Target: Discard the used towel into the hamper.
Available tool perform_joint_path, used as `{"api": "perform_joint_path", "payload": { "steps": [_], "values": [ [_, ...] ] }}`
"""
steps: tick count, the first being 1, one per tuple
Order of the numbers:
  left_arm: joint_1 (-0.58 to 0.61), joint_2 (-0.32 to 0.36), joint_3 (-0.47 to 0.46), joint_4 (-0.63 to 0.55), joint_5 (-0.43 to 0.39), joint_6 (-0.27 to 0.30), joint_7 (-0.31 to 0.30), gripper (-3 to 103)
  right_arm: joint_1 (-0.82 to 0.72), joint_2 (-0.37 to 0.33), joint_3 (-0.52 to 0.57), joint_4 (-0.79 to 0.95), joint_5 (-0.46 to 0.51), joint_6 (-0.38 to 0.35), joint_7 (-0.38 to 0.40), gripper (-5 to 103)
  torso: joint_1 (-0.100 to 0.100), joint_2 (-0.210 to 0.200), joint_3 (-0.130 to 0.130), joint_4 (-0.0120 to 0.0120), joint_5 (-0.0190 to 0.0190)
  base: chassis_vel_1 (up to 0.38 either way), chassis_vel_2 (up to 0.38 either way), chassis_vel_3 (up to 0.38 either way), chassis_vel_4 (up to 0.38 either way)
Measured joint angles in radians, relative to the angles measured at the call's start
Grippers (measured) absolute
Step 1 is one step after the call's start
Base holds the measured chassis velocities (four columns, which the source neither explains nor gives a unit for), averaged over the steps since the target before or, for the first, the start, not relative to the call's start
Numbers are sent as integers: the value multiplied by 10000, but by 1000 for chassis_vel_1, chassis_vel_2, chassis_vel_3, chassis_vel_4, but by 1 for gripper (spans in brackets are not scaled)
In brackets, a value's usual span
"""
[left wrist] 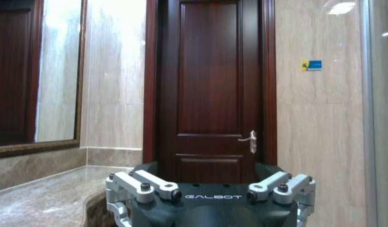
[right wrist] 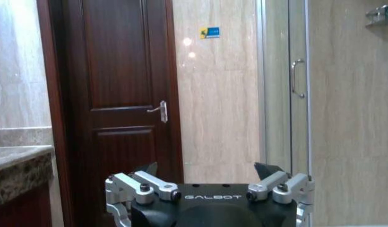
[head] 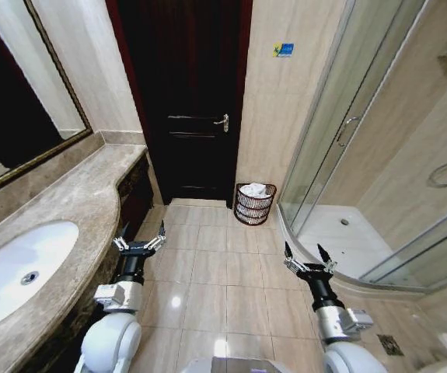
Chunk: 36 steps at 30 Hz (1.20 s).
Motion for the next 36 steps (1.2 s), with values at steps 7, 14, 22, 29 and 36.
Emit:
{"api": "perform_joint_path", "payload": {
  "steps": [7, 14, 22, 29, 36],
  "values": [
    [-27, -34, 164, 5, -4, 94, 19, 100, 89, -44, 132, 8, 6, 17, 70, 100, 0, 0, 0, 0, 0, 24, -22, -17, 27],
    [51, -81, 297, -125, 87, 67, 2, 100, 53, -67, 231, 115, -28, 94, 186, 100, 2, 0, 0, 0, 0, 0, 0, 0, 0],
    [53, -211, 515, -182, 339, 68, -69, 100, 38, -133, 397, -2, 23, 203, 206, 100, 2, 0, 0, 0, 0, 0, 0, 0, 0],
    [70, -233, 518, -242, 429, 72, -82, 100, 17, -142, 433, 5, 29, 221, 201, 100, 2, 0, 0, 0, 0, 0, 0, 0, 0],
    [73, -233, 518, -242, 430, 75, -84, 100, 14, -142, 433, 7, 34, 224, 198, 100, 1, 0, 0, 0, 1, 0, 0, 0, 0]
  ]
}}
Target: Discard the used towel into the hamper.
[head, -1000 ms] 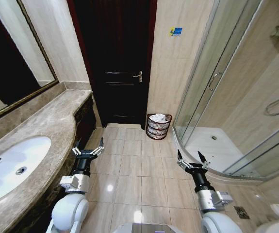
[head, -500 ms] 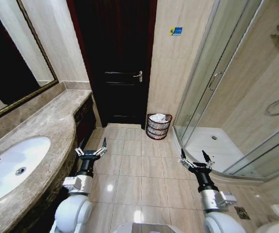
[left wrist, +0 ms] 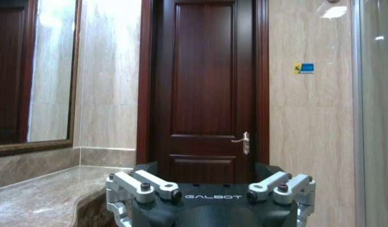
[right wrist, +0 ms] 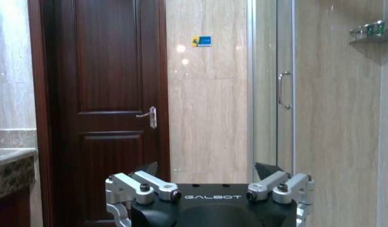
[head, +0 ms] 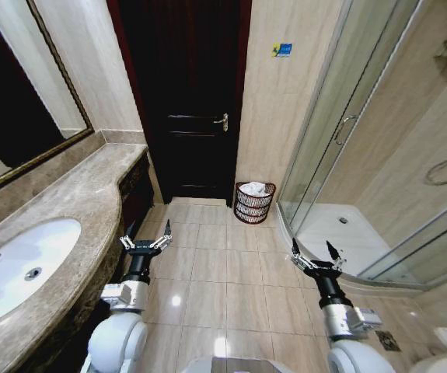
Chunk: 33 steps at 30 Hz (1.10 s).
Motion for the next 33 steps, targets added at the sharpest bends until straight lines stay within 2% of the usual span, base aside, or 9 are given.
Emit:
{"api": "perform_joint_path", "payload": {
  "steps": [33],
  "values": [
    [0, 3, -4, 6, -6, 10, 1, 100, -1, 1, -1, 1, 10, 0, -3, 100, 0, 0, 0, 0, -2, 0, 0, 0, 0]
  ]
}}
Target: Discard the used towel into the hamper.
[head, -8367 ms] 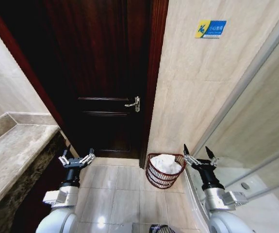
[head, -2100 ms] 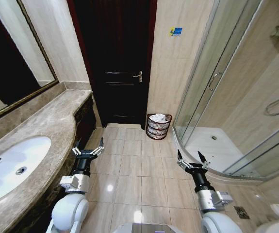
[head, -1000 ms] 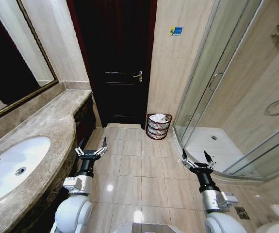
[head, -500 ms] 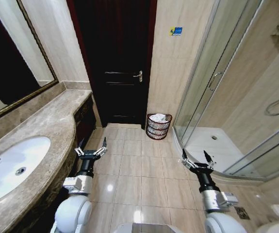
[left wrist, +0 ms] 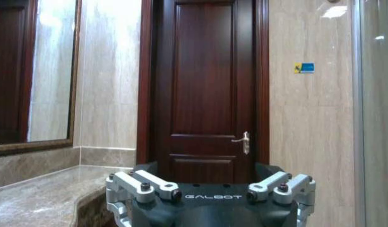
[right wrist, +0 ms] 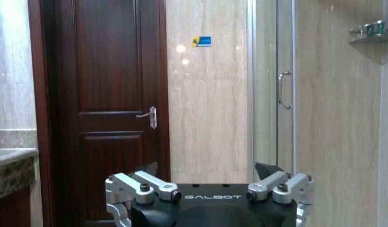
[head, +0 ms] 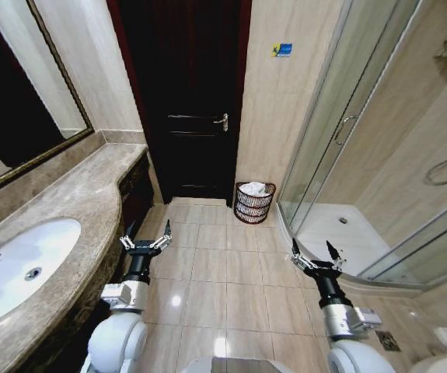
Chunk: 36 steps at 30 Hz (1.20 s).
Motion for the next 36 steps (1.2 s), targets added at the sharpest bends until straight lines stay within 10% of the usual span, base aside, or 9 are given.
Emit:
{"api": "perform_joint_path", "payload": {
  "steps": [36],
  "values": [
    [0, 0, -1, 1, 0, 0, 1, 100, 0, 0, 0, 0, -1, -1, 0, 100, 0, 0, 0, 0, 1, 0, 0, 0, 0]
  ]
}}
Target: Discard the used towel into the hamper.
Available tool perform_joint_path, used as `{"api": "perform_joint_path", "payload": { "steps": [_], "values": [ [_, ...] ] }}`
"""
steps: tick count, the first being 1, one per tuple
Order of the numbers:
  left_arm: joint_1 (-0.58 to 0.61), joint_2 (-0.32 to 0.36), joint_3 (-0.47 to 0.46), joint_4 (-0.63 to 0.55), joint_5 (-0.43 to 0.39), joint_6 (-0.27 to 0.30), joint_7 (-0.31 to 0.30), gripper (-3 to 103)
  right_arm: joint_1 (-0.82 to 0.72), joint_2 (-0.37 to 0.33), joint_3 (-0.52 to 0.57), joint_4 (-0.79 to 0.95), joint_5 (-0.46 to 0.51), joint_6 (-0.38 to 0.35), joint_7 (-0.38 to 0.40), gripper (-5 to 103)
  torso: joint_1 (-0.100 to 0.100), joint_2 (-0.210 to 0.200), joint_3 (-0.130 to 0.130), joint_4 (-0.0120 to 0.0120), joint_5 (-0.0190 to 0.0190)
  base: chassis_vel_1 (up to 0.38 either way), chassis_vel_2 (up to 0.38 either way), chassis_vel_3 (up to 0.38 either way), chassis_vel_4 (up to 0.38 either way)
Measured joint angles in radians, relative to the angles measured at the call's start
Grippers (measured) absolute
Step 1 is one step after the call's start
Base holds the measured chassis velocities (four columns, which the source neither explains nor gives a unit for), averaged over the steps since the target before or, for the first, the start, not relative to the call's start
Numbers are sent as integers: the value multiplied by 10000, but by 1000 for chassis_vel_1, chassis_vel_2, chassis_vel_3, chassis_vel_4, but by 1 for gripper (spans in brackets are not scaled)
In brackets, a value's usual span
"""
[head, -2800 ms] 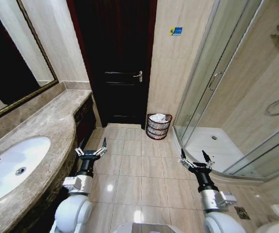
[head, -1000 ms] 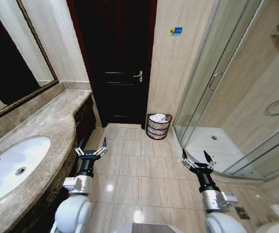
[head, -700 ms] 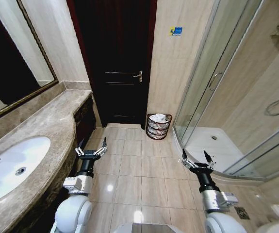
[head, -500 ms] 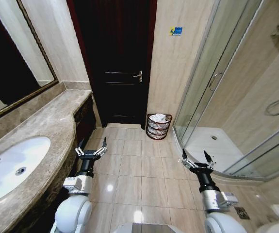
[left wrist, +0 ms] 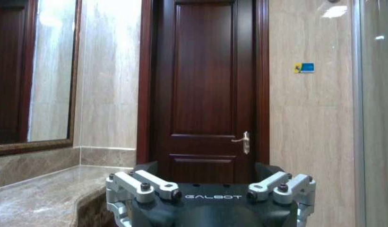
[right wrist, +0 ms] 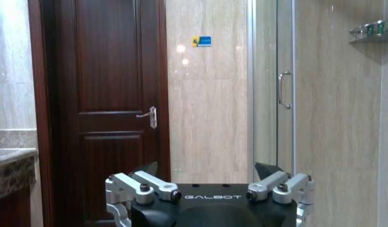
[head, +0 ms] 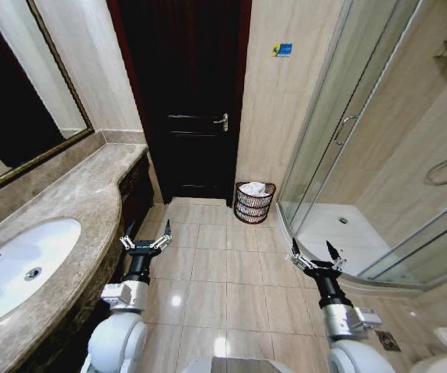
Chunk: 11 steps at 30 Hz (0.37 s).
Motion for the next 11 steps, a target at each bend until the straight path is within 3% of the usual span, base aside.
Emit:
{"api": "perform_joint_path", "payload": {
  "steps": [11],
  "values": [
    [0, 0, 0, 0, 0, 0, 0, 100, 0, 0, 0, 0, 0, 0, 0, 100, 0, 0, 0, 0, 0, 0, 0, 0, 0]
  ]
}}
